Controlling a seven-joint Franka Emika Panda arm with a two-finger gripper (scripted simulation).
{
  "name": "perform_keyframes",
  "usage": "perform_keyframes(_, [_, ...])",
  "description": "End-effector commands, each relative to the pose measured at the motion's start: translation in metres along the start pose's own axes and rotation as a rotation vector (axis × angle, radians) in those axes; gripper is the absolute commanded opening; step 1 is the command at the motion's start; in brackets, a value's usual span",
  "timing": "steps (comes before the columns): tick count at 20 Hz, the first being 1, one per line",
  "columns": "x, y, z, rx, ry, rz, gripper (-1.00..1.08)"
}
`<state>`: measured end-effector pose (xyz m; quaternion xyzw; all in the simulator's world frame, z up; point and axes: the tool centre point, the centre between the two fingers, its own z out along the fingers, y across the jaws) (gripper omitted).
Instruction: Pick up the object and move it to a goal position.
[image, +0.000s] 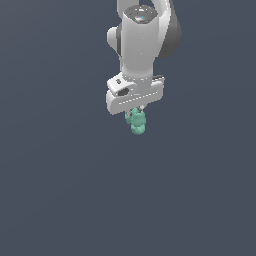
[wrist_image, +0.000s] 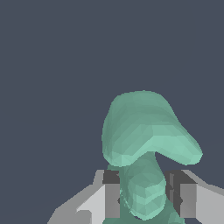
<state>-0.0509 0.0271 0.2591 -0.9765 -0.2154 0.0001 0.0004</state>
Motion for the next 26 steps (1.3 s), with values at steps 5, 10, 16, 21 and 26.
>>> perform_keyframes(5, [-0.037,0.014,-0.063,0.001,0.001,0.000,-1.00])
perform_keyframes(10, [-0.059,0.023,-0.103,0.001,0.001,0.000,-1.00])
perform_keyframes(16, [-0.076,0.031,-0.137,0.001,0.001,0.000,-1.00])
perform_keyframes(21, [-0.083,0.035,-0.150,0.000,0.000,0.000,-1.00])
perform_keyframes(26, [-0.082,0.036,-0.150,0.000,0.000,0.000,-1.00])
